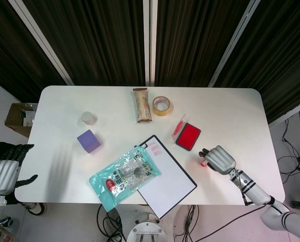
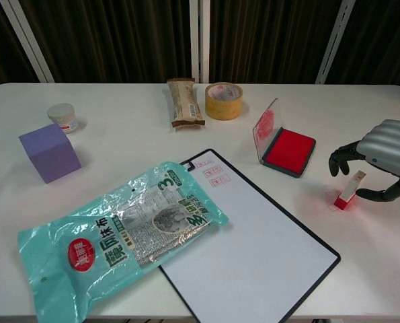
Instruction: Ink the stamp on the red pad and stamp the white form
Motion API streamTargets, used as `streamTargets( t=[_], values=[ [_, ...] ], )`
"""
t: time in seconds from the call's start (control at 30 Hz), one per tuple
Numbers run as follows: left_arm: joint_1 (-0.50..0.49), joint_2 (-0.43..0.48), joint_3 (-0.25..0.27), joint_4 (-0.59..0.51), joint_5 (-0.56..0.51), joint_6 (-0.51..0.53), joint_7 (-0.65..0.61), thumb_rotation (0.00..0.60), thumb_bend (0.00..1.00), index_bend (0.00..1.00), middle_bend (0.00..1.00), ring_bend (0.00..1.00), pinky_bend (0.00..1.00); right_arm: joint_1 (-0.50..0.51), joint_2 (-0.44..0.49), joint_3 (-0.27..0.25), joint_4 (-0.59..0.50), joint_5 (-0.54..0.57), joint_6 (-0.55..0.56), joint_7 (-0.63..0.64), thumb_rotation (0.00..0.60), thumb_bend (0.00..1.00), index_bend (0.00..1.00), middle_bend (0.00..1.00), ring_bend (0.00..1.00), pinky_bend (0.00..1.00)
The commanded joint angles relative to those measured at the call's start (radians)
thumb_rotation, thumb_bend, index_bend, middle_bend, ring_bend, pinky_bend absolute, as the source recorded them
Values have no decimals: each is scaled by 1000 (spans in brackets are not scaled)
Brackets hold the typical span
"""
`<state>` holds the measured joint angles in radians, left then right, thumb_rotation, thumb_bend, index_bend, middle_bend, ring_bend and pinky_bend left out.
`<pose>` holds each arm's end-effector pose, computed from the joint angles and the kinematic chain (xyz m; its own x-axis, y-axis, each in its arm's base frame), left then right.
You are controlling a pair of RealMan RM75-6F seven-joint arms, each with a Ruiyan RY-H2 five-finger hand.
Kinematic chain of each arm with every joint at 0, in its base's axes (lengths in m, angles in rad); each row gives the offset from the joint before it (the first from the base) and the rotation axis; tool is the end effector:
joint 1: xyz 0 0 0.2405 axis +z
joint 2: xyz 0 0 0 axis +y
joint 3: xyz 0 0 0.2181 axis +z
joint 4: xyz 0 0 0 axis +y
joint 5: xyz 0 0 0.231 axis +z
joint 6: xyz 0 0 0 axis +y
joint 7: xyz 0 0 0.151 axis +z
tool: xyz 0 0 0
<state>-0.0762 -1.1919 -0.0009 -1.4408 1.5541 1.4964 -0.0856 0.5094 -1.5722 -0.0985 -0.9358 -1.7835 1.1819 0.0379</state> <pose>-0.3104 0.1749 0.1110 0.4127 0.0404 0.9100 0.9105 -0.0464 -0.4108 -0.2643 -0.2752 -0.0218 0.7263 -0.1066 0.6791 -0.5854 -0.6137 0.5298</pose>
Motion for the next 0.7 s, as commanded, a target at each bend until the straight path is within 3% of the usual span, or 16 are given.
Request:
streamTargets(
  t=[0.03,0.53,0.7],
  values=[
    [0,0,0,1,-1,-1,0,600,0,161,163,133,243,3,-1,-2,2,2,-2,3,600,234,419,440,770,1000],
    [3,-1,1,7,-4,1,-6,600,0,162,164,133,243,7,-20,-15,24,10,10,15,600,253,481,494,771,1000],
    [5,-2,1,11,-5,3,-11,600,0,161,164,133,242,7,-30,-13,33,13,22,6,600,264,558,545,776,1000]
  ],
)
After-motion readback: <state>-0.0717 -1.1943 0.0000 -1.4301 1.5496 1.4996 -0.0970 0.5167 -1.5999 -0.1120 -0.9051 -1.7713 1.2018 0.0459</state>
